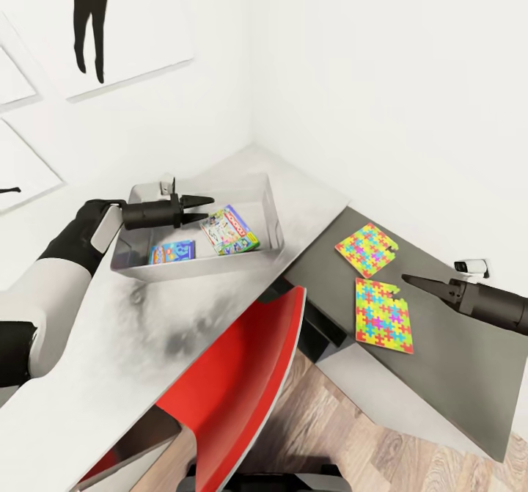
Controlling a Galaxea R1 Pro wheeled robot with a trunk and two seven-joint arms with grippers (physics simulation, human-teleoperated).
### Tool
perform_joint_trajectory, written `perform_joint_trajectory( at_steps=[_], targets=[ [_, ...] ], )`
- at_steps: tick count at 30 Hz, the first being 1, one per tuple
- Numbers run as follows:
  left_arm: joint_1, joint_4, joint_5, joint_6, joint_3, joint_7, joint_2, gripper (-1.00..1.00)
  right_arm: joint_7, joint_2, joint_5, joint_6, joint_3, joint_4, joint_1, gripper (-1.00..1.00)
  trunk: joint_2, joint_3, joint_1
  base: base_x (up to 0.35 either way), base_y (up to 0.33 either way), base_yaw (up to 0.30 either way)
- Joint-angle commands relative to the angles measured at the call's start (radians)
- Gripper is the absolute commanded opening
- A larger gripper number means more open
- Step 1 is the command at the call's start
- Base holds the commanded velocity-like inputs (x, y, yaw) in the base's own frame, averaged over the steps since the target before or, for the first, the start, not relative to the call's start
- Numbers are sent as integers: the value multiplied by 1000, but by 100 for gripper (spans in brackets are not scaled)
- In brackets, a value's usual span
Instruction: Put all the toys in the child's room - the three board games (two on the bed and one on the table), the two jigsaw puzzles on the table, and the tennis ball on the table - inside the toy box on the table in the child's room.
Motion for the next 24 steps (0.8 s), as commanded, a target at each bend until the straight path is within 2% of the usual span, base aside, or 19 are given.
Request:
perform_joint_trajectory(
  at_steps=[1,16,24],
  targets=[
    [1,-5,4,5,-4,0,0,100,5,-1,2,3,0,0,-1,100,-2,0,1,-7,0,0],
    [35,-68,0,9,-1,7,-8,100,7,-2,3,3,-1,0,-1,100,-2,24,1,-2,0,0],
    [40,-77,0,9,-1,28,-26,100,5,-1,3,3,0,0,-1,100,-2,37,1,0,0,0]
  ],
)
